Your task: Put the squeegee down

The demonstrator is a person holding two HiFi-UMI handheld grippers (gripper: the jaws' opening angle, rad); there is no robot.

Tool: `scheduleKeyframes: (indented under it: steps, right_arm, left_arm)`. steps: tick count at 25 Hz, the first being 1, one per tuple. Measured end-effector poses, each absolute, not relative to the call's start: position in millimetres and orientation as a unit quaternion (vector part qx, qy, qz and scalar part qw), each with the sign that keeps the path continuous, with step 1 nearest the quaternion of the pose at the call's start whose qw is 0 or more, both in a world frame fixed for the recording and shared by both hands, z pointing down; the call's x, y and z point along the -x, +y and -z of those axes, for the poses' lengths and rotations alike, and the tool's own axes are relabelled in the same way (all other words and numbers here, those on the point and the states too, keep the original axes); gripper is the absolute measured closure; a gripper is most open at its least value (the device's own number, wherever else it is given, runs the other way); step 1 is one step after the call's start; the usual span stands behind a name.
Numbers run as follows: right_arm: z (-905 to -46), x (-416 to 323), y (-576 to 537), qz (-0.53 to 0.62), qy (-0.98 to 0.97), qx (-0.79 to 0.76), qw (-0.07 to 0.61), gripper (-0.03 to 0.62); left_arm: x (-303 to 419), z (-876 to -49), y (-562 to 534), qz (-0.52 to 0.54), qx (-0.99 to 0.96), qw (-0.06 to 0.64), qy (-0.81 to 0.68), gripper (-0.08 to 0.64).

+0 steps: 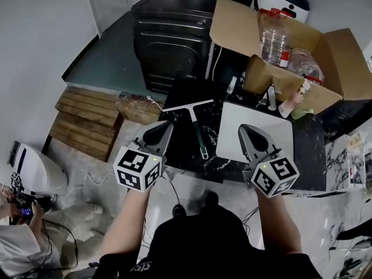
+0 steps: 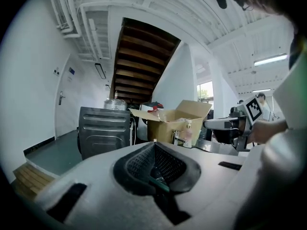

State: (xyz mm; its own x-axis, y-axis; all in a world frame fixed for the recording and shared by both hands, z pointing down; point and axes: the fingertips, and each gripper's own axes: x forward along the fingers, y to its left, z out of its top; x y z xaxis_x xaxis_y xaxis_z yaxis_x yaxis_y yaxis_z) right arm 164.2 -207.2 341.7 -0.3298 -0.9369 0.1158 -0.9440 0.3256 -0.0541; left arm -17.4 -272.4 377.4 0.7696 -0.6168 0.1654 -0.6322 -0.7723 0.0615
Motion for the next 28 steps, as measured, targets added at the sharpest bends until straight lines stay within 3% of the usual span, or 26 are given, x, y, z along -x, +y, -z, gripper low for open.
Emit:
scheduleKeyframes:
  steps: [11, 28]
  right_arm:
    - [-340, -214, -178, -0.057, -0.812, -0.581, 0.014, 0.589]
    - [-354, -204, -180, -0.078, -0.830, -0.552, 0.015, 0.589]
  left_arm:
    - [-7, -370, -266, -0.081, -0.932, 0.053, -0.348, 0.549]
    - [-23, -385, -256, -0.090, -0.931, 0.066, -0.349, 0.549]
